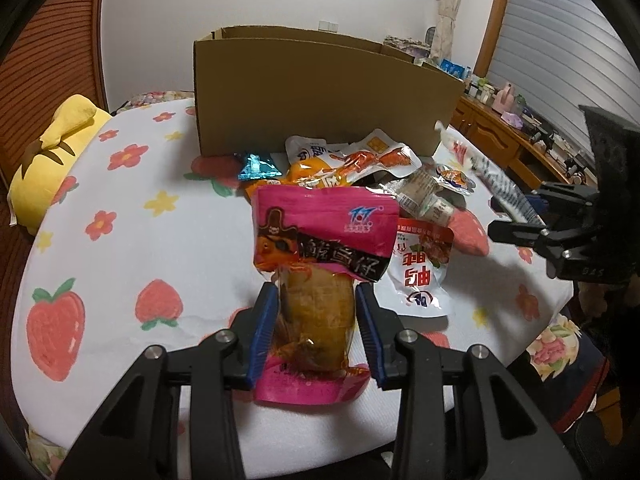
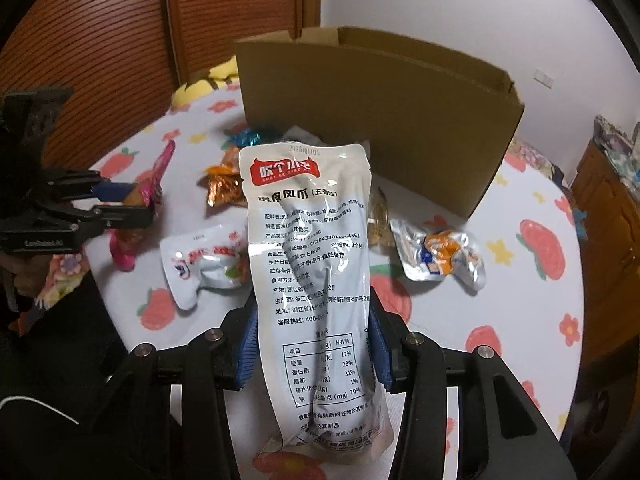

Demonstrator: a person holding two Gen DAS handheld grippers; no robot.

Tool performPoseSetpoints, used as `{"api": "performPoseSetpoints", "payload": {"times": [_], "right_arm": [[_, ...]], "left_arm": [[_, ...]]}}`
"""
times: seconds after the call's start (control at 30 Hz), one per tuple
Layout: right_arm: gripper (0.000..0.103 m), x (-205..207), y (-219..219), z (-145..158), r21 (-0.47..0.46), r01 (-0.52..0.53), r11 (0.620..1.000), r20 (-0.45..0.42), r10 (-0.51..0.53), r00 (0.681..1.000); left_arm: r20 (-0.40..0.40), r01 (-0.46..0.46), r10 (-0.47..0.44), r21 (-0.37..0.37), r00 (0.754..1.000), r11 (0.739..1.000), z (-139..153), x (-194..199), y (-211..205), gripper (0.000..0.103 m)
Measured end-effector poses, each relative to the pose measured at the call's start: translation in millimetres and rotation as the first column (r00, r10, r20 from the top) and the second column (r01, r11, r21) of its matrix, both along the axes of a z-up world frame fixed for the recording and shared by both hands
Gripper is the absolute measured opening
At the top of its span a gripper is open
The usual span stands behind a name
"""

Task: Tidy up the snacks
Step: 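Carry both snacks over the cardboard box and open both tools to drop them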

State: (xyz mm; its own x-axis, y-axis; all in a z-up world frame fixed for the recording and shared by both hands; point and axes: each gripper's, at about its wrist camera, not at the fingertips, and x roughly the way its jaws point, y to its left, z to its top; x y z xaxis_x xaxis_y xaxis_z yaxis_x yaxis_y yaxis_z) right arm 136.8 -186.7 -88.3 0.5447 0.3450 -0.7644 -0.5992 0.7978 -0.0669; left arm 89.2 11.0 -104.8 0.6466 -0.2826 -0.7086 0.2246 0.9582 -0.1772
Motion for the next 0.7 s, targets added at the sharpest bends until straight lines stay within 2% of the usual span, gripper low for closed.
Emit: {"api": "performPoseSetpoints", "payload": {"times": [0.4,0.5,0.7], "right_arm": [[0.047,1,12,26,0.034,-0.006,0.999,0.074,0.004,0.997],[0.047,6,14,37,0.045,-0.011,0.999,0.096,0.007,0.995],[0.047,28,19,68,0.071,-0.013,0.997,0.158,0.002,0.987]], "left_arm": [[0.073,0.011,-0.009,-0.021,0.997,1.000,22,3,4,0.037],[0.107,0.031,-0.027,-0.032,0.994,0.999,41,9,5,0.037],[0.186,0.074,-0.074,0.006,0.980,0.997,85,33,-4,0.037]]}}
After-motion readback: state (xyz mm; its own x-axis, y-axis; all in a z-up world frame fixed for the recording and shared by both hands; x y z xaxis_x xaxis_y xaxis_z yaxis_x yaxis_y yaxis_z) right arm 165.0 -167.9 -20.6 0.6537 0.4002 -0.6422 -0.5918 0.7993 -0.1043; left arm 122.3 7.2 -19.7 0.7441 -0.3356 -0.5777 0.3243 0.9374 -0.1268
